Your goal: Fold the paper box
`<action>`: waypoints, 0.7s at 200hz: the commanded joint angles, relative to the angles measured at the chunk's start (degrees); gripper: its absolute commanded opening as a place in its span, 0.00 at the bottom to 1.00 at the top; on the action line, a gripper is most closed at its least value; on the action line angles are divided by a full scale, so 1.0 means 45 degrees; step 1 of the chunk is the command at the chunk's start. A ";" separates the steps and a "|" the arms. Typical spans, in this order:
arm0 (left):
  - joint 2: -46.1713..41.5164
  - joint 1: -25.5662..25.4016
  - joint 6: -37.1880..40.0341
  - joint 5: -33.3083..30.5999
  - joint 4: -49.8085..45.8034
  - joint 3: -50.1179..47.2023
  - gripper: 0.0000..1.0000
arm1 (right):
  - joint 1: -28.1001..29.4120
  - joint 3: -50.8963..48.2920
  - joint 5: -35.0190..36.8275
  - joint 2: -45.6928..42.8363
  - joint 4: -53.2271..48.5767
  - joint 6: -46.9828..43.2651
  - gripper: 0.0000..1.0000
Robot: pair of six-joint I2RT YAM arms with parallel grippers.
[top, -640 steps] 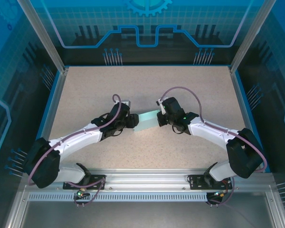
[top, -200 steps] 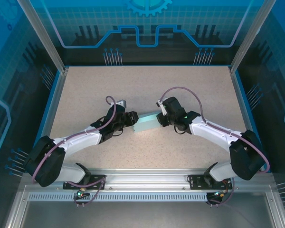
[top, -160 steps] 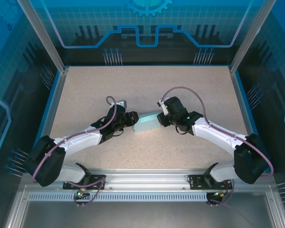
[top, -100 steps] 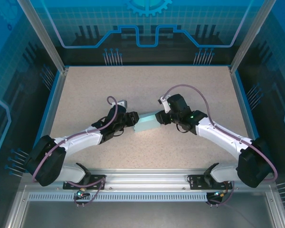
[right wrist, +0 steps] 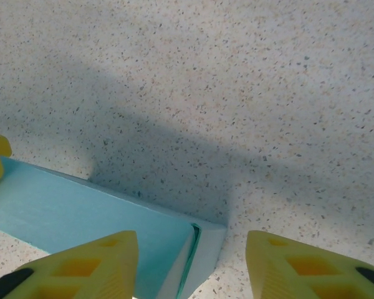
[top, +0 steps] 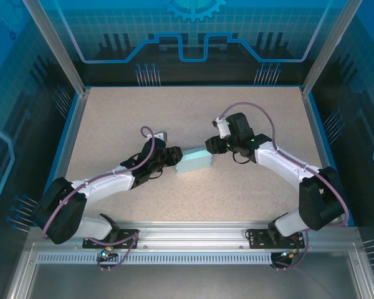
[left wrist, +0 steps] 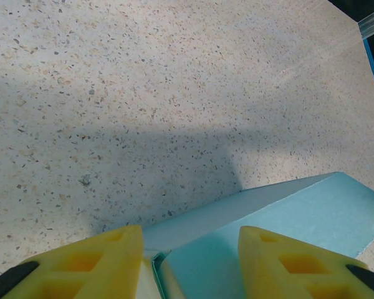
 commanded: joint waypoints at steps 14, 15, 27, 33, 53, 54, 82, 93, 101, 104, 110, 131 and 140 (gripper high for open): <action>0.0450 -0.0154 0.0490 -0.0129 -0.1409 -0.0143 0.46 | -0.0247 -0.0581 -0.0722 0.0147 0.0380 0.0295 0.46; 0.0453 -0.0145 0.0479 -0.0124 -0.1404 -0.0143 0.46 | -0.0253 -0.0595 -0.0728 0.0147 0.0393 0.0300 0.45; 0.0466 -0.0150 0.0488 -0.0138 -0.1340 -0.0197 0.46 | -0.0300 -0.0862 -0.0745 0.0181 0.0457 0.0353 0.43; 0.0456 -0.0143 0.0451 -0.0129 -0.1303 -0.0233 0.46 | -0.0317 -0.0992 -0.0806 0.0186 0.0498 0.0380 0.42; 0.0465 -0.0139 0.0370 -0.0014 -0.1261 -0.0298 0.46 | -0.0337 -0.1457 -0.0902 0.0167 0.0672 0.0537 0.42; 0.0470 -0.0138 0.0370 0.0002 -0.1252 -0.0309 0.46 | -0.0337 -0.1463 -0.0916 0.0167 0.0676 0.0548 0.42; 0.0504 -0.0146 0.0348 0.0047 -0.1241 -0.0450 0.47 | -0.0357 -0.2207 -0.1063 0.0275 0.0958 0.0766 0.41; 0.0533 -0.0148 0.0294 0.0056 -0.1168 -0.0584 0.47 | -0.0357 -0.2396 -0.1158 0.0359 0.1096 0.0895 0.41; 0.0570 -0.0148 0.0219 0.0081 -0.1111 -0.0674 0.47 | -0.0357 -0.2534 -0.1209 0.0434 0.1217 0.0995 0.41; 0.0587 -0.0142 0.0217 0.0108 -0.1077 -0.0713 0.47 | -0.0347 -0.2576 -0.1233 0.0444 0.1267 0.1033 0.40; 0.0623 -0.0148 0.0156 0.0128 -0.1000 -0.0808 0.47 | -0.0357 -0.2686 -0.1277 0.0497 0.1366 0.1098 0.40; 0.0781 -0.0149 0.0008 0.0249 -0.0835 -0.0978 0.50 | -0.0357 -0.2882 -0.1347 0.0650 0.1567 0.1260 0.40; 0.0824 -0.0136 -0.0002 0.0254 -0.0795 -0.0983 0.51 | -0.0346 -0.2879 -0.1406 0.0689 0.1645 0.1319 0.40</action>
